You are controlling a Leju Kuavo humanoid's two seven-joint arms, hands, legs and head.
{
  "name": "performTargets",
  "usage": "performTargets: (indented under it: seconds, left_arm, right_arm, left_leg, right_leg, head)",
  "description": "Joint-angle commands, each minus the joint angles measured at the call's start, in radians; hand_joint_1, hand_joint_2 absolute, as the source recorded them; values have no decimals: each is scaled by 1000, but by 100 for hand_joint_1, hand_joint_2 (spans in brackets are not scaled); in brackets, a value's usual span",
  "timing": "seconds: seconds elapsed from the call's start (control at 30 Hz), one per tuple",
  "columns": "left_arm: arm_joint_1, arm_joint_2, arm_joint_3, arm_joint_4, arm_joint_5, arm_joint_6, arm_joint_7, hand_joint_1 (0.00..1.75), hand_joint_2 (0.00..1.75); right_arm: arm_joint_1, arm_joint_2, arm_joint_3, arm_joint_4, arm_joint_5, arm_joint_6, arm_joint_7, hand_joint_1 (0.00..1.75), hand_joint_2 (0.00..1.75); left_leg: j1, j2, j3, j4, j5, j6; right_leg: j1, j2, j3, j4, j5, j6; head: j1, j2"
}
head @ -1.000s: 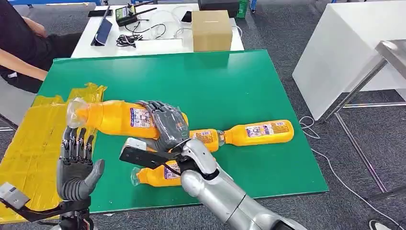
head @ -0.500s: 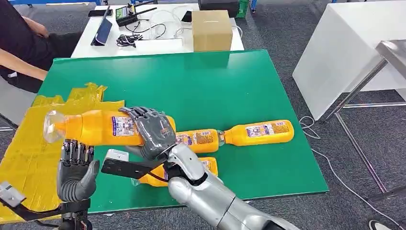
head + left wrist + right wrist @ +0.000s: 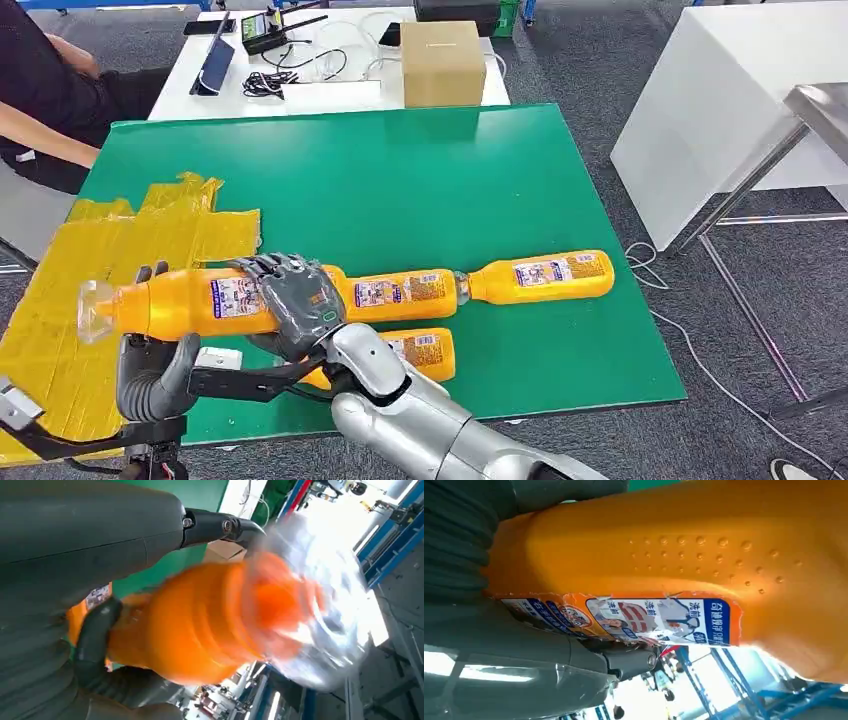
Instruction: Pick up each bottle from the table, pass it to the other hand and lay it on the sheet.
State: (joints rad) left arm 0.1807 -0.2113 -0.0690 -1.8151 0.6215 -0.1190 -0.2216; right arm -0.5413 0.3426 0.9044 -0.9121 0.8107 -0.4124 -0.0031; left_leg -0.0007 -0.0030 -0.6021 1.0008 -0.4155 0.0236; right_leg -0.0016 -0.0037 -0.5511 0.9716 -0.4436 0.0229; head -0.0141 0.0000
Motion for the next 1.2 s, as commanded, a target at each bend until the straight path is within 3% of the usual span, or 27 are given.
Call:
performTargets:
  seconds: [0.03, 0.23, 0.6, 0.63, 0.67, 1.2]
  left_arm:
    - [-38, 62, -56, 42, -54, 50, -18, 0, 175]
    - [-48, 74, -94, 42, -95, 108, -34, 0, 175]
    - [-58, 86, -125, 51, -103, 114, -28, 0, 175]
    - [-62, 88, -140, 58, -107, 121, -26, 24, 175]
    - [-60, 87, -144, 59, -107, 123, -31, 175, 175]
    - [-37, 85, -113, 56, -82, 127, -55, 175, 175]
  right_arm:
    - [-69, 7, 171, 86, -84, 14, 60, 175, 175]
    - [-93, 7, 309, 55, -119, 13, 123, 175, 175]
    - [-113, 7, 324, 66, -167, 9, 114, 175, 175]
    - [-120, 7, 334, 66, -188, 4, 115, 175, 175]
    - [-121, 7, 341, 60, -193, 4, 108, 175, 175]
    - [-113, 7, 324, 69, -232, 0, 107, 175, 175]
  left_leg:
    - [0, 0, 1, 0, 0, -1]
    - [0, 0, 1, 0, 0, -1]
    - [1, -1, 1, 0, 0, -1]
    - [0, -1, 0, 0, 0, -1]
    - [1, -1, 1, 0, 0, -1]
    - [1, 0, 2, 0, -1, -2]
  right_leg:
    - [0, 0, 1, 0, 0, 0]
    - [0, 0, 0, 0, 0, 0]
    - [0, -1, 1, 0, 0, 0]
    - [0, -1, 0, 0, 0, 0]
    - [0, -1, 1, 0, -1, 0]
    - [1, 0, 2, -1, -1, 0]
  head:
    - [0, 0]
    - [0, 0]
    - [0, 0]
    - [0, 0]
    - [0, 0]
    - [0, 0]
